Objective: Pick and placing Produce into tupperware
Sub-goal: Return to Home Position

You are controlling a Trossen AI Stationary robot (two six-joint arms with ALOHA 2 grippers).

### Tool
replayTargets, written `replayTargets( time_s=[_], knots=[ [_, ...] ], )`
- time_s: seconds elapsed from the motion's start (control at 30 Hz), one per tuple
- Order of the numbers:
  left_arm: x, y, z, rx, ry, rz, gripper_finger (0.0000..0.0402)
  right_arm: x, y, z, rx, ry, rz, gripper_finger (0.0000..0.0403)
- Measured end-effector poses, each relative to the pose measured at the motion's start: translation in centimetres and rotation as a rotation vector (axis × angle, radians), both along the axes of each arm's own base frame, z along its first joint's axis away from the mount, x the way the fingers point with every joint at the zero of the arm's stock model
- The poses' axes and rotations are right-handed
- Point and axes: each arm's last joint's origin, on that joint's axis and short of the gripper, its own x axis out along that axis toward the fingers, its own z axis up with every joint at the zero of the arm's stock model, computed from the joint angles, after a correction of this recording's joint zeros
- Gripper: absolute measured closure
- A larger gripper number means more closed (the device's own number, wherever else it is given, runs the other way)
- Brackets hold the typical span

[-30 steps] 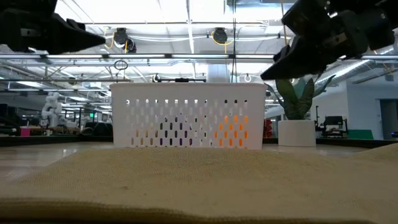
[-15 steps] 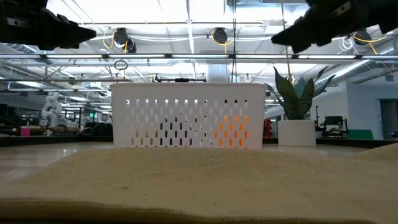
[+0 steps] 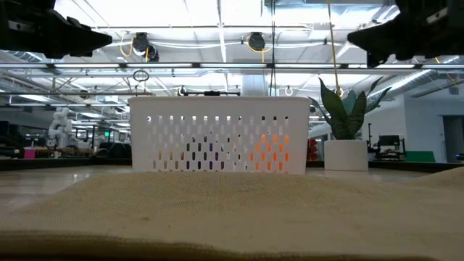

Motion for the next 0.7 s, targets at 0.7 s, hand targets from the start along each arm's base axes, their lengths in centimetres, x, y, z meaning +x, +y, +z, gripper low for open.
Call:
replayTargets(
  time_s=[0.7],
  knots=[
    [0.0,0.0,0.0,-0.013,0.004,-0.001,0.0379,-2.5,-0.4,0.1,0.044,-0.039,0.043,0.0403]
  ],
)
